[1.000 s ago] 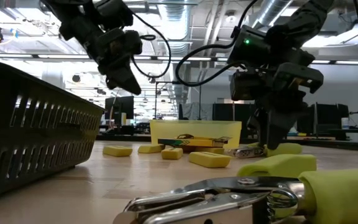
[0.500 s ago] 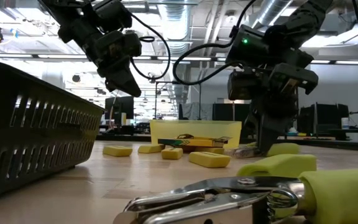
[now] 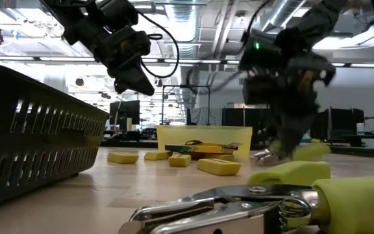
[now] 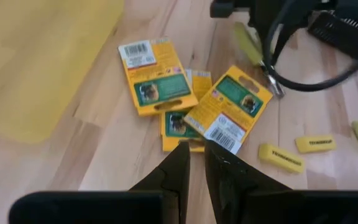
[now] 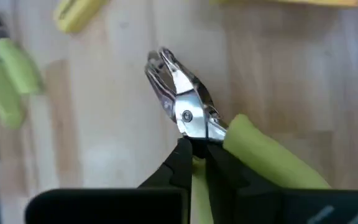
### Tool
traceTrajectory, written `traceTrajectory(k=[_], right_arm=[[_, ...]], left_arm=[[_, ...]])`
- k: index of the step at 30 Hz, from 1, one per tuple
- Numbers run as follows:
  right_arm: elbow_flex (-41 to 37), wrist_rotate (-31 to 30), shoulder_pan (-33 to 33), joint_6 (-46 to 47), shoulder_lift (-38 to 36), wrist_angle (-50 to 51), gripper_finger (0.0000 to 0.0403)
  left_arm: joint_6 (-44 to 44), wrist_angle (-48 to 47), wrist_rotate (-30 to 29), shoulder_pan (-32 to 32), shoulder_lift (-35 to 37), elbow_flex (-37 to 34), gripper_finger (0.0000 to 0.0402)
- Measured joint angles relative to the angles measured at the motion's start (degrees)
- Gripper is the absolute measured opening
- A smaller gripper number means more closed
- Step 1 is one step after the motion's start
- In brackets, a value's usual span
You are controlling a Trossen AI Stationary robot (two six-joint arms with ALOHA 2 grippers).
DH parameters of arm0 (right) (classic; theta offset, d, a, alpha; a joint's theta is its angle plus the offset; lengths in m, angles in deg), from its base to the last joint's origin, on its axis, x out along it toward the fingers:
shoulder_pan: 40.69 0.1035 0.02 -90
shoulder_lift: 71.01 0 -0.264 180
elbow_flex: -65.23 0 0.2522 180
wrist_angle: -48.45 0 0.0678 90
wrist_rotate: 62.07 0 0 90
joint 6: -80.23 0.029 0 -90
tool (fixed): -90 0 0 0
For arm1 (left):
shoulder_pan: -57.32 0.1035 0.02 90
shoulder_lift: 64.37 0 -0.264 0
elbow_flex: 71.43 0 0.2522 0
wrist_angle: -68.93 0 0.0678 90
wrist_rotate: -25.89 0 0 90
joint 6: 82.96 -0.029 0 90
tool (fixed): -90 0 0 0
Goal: Pick & Place School Supplies
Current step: Put the green hole puncher into the right black bin
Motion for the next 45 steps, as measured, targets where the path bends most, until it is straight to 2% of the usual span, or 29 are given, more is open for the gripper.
traceTrajectory(k=[4, 16, 25, 35, 45], right_arm=[[1.1, 2.0, -0.1, 0.0, -4.9, 3.2, 0.0003], [1.3, 2.5, 0.5, 5.1, -22.5, 13.9, 0.0004], [1.3, 4.0, 2.0, 7.4, -31.1, 20.9, 0.0002], [1.4, 5.6, 12.8, 13.0, -36.1, 27.9, 0.0000], [-4.4, 4.6, 29.7, 28.9, -40.7, 24.3, 0.0000]], left_arm=[[0.0, 1.4, 0.0, 0.0, 0.0, 0.0, 0.0044], [0.0, 4.0, -0.4, 0.0, 0.0, 0.0, 0.0044], [1.9, 5.0, -0.4, 0.0, 0.0, 0.0, 0.0044], [4.5, 6.1, -0.6, 0.0, 0.0, 0.0, 0.0044], [4.8, 7.0, -1.1, 0.0, 0.0, 0.0, 0.0044]])
